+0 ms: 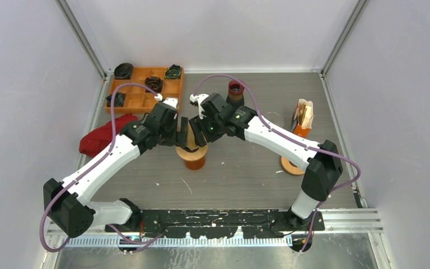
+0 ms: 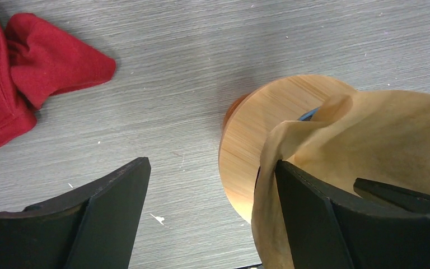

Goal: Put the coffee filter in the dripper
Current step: Place the coffee filter in the coffee dripper.

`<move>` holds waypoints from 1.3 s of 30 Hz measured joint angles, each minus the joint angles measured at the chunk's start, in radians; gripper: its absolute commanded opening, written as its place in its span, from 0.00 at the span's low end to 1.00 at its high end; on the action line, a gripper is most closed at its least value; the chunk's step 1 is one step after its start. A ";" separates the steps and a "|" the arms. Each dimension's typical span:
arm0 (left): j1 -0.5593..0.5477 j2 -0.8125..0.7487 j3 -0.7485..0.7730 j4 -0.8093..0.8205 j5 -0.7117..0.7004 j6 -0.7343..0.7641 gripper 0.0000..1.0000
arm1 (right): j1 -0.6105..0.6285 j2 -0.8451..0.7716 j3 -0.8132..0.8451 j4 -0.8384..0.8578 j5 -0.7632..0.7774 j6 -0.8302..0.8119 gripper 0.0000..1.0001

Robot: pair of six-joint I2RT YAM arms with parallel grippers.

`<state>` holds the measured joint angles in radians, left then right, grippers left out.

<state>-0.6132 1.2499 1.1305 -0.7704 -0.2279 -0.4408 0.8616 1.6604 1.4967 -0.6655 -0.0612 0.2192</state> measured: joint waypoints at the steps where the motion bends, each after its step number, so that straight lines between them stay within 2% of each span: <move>1: 0.000 -0.004 -0.002 0.001 0.002 0.001 0.86 | 0.000 0.000 0.000 0.000 0.000 0.000 0.65; 15: 0.000 -0.055 -0.003 0.004 0.020 0.003 0.87 | 0.000 -0.014 0.024 0.005 0.003 0.000 0.67; 18: 0.000 -0.065 -0.003 0.004 0.022 0.003 0.92 | 0.000 -0.016 0.032 0.007 0.005 0.000 0.67; 26: 0.000 -0.098 -0.003 0.003 0.029 0.003 0.97 | 0.000 -0.021 0.035 0.007 0.026 0.000 0.68; 39: 0.000 -0.174 -0.003 -0.001 0.069 0.000 1.00 | 0.000 -0.138 0.015 0.061 0.053 0.001 0.69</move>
<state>-0.6128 1.0760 1.1271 -0.7715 -0.1593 -0.4404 0.8616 1.5227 1.5120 -0.6044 -0.0086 0.2199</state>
